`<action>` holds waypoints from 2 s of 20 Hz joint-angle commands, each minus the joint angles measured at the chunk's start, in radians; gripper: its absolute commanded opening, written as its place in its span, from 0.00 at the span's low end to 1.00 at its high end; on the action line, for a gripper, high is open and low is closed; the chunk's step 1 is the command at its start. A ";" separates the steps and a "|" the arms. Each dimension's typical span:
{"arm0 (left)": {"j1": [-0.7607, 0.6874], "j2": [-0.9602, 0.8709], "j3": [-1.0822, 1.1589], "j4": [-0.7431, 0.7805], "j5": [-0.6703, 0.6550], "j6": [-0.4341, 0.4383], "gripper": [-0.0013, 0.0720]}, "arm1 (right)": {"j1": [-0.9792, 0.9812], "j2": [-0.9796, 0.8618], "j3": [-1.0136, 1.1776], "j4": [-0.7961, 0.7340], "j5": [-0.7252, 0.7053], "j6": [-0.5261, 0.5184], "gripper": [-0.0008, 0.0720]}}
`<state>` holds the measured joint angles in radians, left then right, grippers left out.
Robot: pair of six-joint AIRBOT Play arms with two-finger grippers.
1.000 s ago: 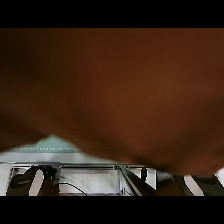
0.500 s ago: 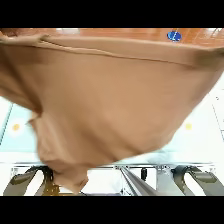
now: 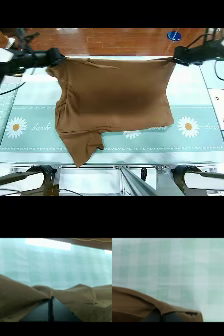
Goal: Fold the shirts.
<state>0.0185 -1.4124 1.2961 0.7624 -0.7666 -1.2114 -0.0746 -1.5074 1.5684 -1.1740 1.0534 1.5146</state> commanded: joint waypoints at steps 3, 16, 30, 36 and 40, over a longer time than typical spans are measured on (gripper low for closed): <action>-0.030 -0.193 0.080 -0.022 0.051 -0.120 0.45 | 0.000 -0.285 0.204 0.048 -0.008 0.101 0.50; 0.586 0.163 -0.407 0.299 -0.578 -0.027 0.71 | -0.376 0.162 -0.424 0.003 0.207 -0.061 0.58; 0.480 0.212 -0.829 0.080 -0.406 0.008 0.71 | -0.409 0.429 -0.869 0.277 0.089 -0.220 0.58; 0.393 0.203 -0.826 0.068 -0.368 0.023 0.04 | -0.605 0.428 -0.880 0.168 0.139 -0.175 0.58; 0.393 0.203 -0.826 0.067 -0.354 0.022 0.04 | -0.589 0.426 -1.021 0.229 0.161 -0.178 0.58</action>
<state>0.4187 -1.2083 0.4702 0.8307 -1.1385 -1.1923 -0.6529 -1.0801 0.6186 -0.9684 1.1919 1.3361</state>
